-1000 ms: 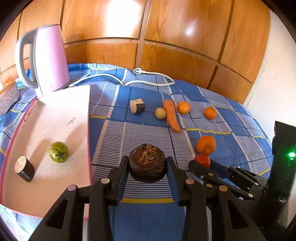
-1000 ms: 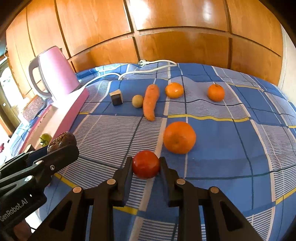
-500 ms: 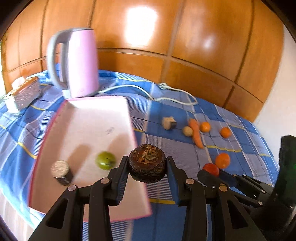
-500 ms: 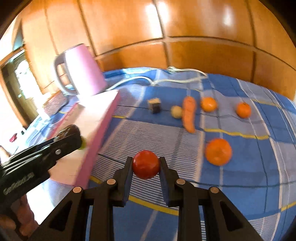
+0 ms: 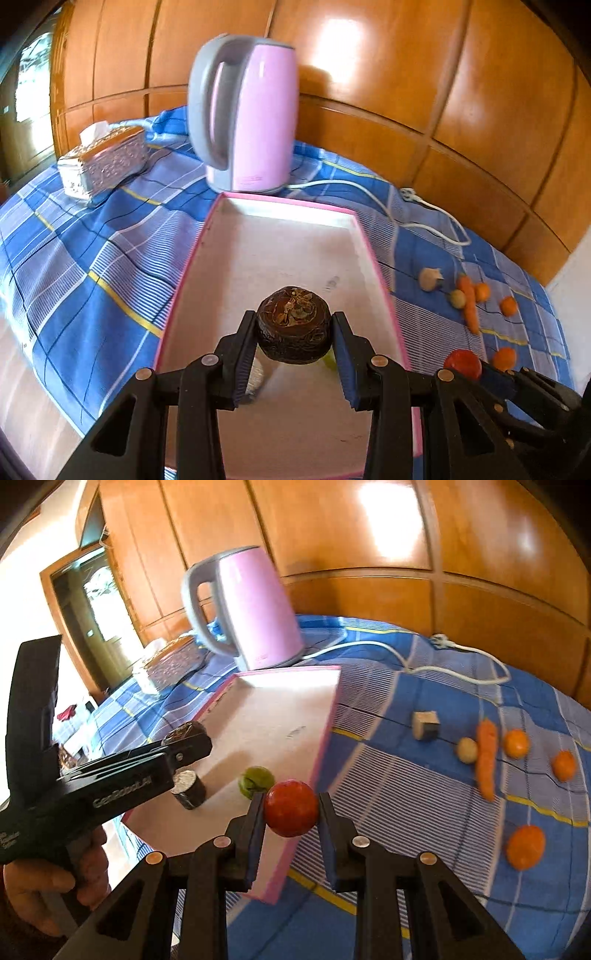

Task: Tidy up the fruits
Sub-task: 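Release the dark fruit into the tray with left tool while right tool drops red tomato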

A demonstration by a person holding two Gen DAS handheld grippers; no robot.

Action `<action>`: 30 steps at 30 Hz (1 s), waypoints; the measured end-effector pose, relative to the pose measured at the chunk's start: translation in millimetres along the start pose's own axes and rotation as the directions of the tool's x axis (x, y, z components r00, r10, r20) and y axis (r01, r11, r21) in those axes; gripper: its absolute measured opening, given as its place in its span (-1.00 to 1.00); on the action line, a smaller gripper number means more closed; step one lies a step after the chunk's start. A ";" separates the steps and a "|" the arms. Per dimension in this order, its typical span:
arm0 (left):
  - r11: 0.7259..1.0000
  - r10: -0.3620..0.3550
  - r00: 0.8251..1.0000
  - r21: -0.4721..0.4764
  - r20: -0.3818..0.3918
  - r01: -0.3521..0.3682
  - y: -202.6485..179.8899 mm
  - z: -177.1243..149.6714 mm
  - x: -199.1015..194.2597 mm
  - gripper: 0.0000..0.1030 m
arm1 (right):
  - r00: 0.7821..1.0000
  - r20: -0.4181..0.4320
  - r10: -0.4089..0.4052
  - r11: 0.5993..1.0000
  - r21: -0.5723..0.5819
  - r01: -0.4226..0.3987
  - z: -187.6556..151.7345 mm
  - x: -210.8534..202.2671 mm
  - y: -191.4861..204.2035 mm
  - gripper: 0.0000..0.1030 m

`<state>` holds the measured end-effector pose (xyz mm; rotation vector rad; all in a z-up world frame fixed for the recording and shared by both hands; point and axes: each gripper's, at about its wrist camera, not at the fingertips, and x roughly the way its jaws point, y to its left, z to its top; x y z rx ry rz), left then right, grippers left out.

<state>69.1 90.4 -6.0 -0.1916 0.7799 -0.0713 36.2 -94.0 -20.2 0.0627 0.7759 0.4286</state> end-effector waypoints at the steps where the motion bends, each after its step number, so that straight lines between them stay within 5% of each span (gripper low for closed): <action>1: 1.000 0.004 1.000 -0.006 0.000 -0.004 2.8 0.9 1.2 -0.22 | 1.000 -0.007 0.003 1.000 -0.014 -0.003 2.0 4.5 4.1 -0.47; 16: 0.999 0.042 0.999 -0.025 0.000 -0.042 10.2 1.3 6.6 -0.20 | 1.000 -0.003 -0.016 0.999 -0.046 0.016 43.7 43.7 23.8 -0.45; 30: 0.999 0.049 0.999 -0.024 0.000 -0.049 5.3 -2.5 -2.7 -0.19 | 1.000 -0.003 -0.019 0.999 0.030 0.019 20.3 29.4 12.6 -0.40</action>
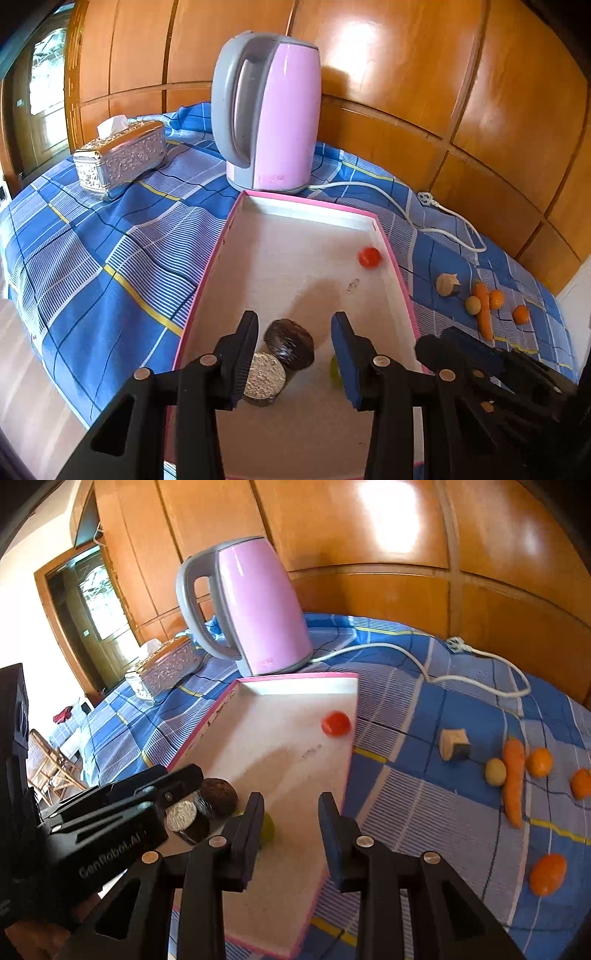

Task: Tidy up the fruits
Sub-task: 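Release the dark fruit into the tray with left tool while right tool drops red tomato, then withdraw both open tools from the tray toward the remaining produce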

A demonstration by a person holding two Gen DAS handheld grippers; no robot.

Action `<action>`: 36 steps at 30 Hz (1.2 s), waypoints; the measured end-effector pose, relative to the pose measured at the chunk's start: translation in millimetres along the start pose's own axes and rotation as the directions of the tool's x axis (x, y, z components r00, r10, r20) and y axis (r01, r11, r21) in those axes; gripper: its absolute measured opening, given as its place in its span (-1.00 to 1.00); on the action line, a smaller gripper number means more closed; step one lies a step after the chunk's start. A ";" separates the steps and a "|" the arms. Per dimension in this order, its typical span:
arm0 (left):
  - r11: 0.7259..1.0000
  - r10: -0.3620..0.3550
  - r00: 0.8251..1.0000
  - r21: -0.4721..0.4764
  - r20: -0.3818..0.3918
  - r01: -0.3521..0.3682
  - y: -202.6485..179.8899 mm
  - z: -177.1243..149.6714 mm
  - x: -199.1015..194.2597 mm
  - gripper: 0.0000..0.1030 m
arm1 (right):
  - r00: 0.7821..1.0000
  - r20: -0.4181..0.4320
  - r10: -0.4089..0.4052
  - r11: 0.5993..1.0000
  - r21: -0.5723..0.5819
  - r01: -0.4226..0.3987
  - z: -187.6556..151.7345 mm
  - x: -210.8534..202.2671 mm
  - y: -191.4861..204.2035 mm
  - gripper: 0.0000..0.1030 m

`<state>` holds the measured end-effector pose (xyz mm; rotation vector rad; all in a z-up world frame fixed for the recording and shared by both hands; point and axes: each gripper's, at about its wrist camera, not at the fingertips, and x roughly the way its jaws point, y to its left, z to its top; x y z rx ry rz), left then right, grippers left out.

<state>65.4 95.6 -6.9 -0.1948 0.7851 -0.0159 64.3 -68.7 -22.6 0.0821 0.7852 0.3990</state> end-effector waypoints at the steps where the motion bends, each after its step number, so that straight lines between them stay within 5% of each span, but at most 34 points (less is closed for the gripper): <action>1: 1.000 -0.001 1.000 0.000 -0.002 0.001 -1.1 -0.7 -0.5 -0.19 | 1.000 0.002 -0.007 1.000 0.009 0.007 -2.1 -2.9 -2.4 -0.40; 16: 0.994 -0.079 0.997 0.079 -0.017 0.080 -40.9 -13.0 -10.6 -0.19 | 0.993 0.014 -0.118 0.982 0.149 0.114 -36.1 -41.1 -54.4 -0.40; 29: 0.970 -0.162 0.985 0.177 -0.053 0.169 -88.2 -27.5 -10.5 -0.19 | 0.958 0.008 -0.286 0.909 0.318 0.269 -68.7 -72.2 -131.9 -0.40; 36: 0.953 -0.193 0.978 0.221 -0.081 0.206 -109.2 -34.4 -7.1 -0.19 | 0.940 -0.012 -0.340 0.871 0.373 0.319 -77.5 -78.7 -161.7 -0.16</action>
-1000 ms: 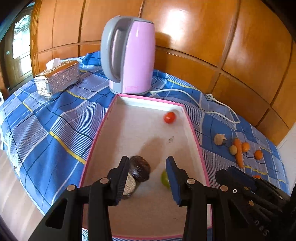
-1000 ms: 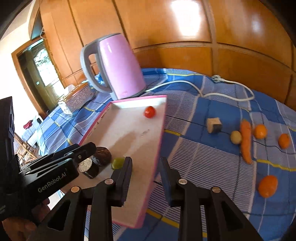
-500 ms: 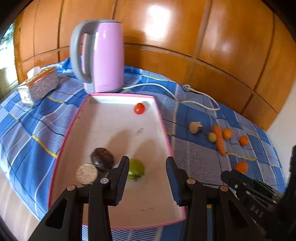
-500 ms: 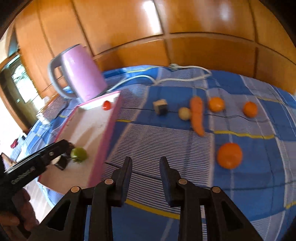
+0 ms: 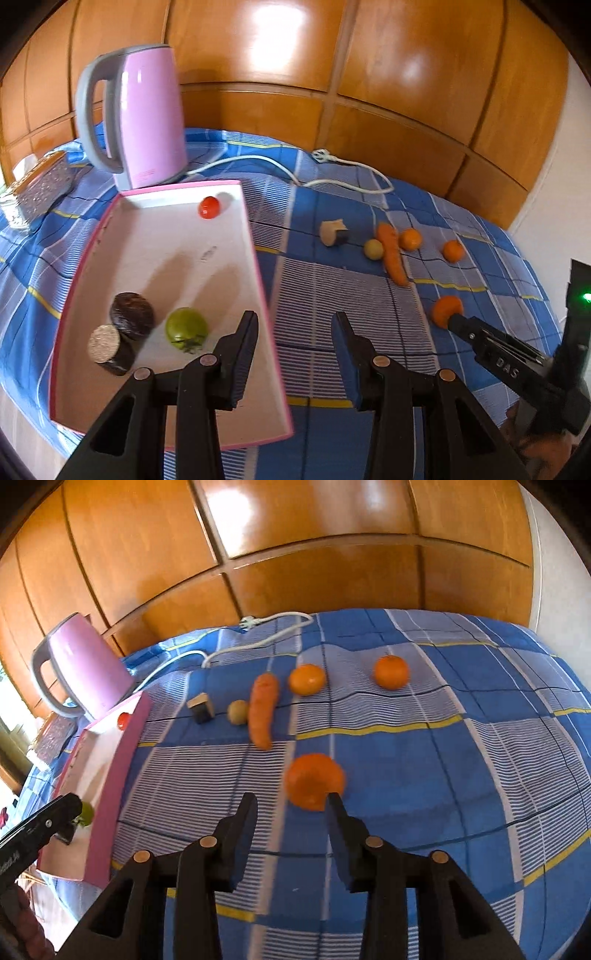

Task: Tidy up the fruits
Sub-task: 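Withdraw both open tools from the tray toward the remaining produce, then grasp the carrot with the left tool while the right tool grasps the large orange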

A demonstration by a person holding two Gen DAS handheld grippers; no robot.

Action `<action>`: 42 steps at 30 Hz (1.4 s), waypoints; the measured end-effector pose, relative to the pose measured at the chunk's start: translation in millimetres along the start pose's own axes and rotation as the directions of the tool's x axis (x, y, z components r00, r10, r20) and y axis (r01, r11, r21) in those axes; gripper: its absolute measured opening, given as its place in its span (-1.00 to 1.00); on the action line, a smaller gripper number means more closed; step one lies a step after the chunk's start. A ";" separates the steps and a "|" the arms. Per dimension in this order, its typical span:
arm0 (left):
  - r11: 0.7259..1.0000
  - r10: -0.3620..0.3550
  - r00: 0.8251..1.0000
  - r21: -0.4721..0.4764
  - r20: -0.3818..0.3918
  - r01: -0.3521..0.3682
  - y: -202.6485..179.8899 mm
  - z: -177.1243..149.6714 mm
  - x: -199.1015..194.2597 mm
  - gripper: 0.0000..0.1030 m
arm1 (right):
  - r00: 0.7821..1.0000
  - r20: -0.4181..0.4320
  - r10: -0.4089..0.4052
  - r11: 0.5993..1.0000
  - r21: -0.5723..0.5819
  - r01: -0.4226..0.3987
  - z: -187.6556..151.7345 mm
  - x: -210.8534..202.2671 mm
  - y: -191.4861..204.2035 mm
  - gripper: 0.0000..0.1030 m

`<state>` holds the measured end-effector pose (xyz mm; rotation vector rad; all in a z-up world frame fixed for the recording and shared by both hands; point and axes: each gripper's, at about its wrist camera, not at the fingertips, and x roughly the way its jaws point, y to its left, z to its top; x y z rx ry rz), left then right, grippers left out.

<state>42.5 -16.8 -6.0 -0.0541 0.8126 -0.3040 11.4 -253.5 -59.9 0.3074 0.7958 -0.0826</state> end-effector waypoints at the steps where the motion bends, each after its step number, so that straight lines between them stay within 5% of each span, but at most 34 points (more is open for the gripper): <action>1: 1.000 -0.007 1.000 0.007 -0.003 0.007 -2.9 -0.5 0.9 -0.19 | 1.000 -0.008 -0.006 1.000 0.000 0.006 1.0 3.5 -2.2 -0.12; 32: 0.998 -0.051 0.996 0.020 -0.080 0.053 -33.8 5.0 42.1 -0.19 | 0.997 0.015 -0.075 0.993 -0.096 0.076 12.8 33.6 -4.3 -0.21; 42: 0.992 -0.111 0.989 0.056 -0.098 0.116 -55.5 16.3 63.3 -0.29 | 0.995 0.023 -0.095 0.992 -0.078 0.097 19.4 36.6 -14.9 -0.21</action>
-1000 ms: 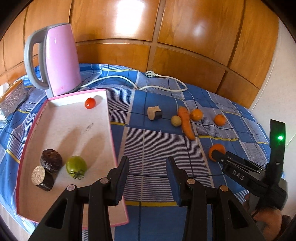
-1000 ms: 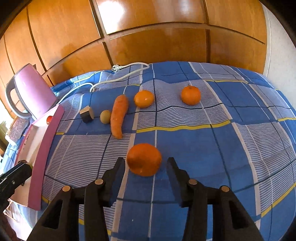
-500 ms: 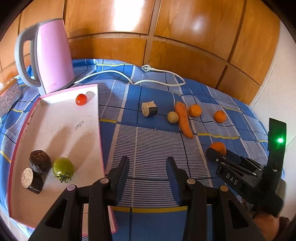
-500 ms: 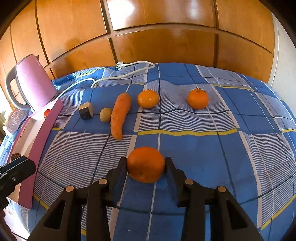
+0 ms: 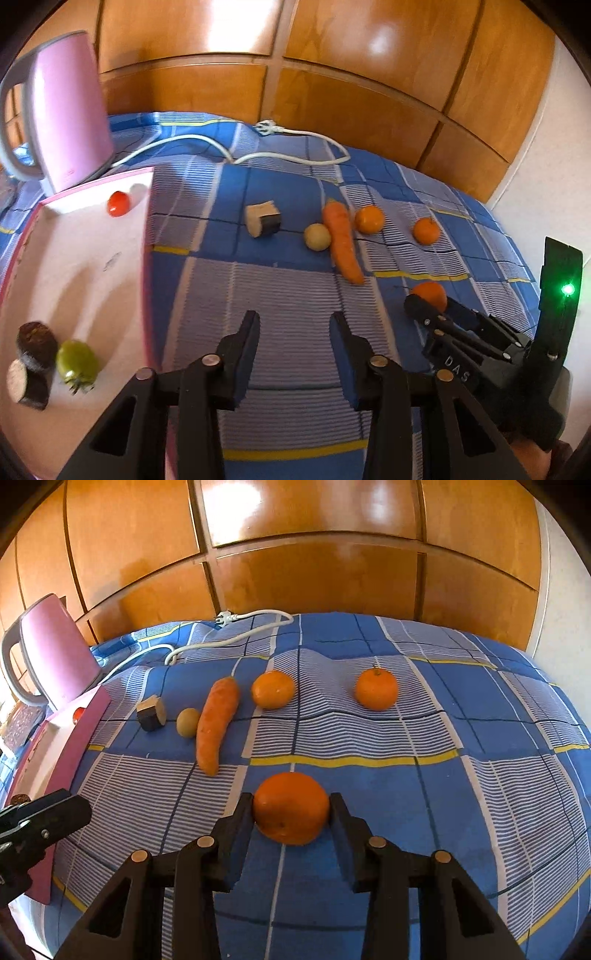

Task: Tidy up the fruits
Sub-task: 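Grasp the carrot with the left tool while the right tool grasps the large orange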

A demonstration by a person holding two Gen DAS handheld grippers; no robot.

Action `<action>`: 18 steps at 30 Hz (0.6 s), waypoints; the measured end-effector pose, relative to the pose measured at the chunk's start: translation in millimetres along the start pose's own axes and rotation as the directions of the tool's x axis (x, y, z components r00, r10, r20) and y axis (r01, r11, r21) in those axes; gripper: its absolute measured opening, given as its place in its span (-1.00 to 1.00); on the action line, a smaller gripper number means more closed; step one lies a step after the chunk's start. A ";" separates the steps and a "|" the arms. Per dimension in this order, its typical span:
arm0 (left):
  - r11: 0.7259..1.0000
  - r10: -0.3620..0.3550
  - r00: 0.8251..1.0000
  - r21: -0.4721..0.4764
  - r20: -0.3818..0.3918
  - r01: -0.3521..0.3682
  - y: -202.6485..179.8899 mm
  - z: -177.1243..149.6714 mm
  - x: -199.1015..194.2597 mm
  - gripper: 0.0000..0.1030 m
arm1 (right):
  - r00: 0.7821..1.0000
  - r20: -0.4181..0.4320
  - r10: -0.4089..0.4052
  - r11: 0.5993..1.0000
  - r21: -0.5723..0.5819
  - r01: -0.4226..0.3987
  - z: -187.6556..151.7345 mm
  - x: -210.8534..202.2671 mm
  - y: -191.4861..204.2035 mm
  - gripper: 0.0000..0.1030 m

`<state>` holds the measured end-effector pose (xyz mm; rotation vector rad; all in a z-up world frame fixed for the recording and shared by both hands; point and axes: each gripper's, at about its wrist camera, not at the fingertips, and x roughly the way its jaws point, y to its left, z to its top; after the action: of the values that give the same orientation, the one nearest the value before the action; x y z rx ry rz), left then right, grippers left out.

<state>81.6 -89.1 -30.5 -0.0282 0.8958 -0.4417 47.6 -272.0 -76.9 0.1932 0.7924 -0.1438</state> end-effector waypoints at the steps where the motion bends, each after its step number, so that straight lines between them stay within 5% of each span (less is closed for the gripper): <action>1: 1.000 -0.005 1.000 0.004 -0.003 0.005 -2.1 1.7 2.6 -0.30 | 1.000 0.001 0.000 1.000 0.003 0.000 1.2 0.1 -1.4 -0.21; 18: 0.997 -0.075 0.997 0.013 -0.032 0.075 -27.5 34.6 48.1 -0.61 | 1.000 0.010 0.005 1.000 0.010 -0.005 35.4 22.3 -10.8 -0.22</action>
<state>124.0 -138.1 -39.0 -0.0420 0.9246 -0.5197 85.4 -291.8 -69.9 0.2043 0.7817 -0.1437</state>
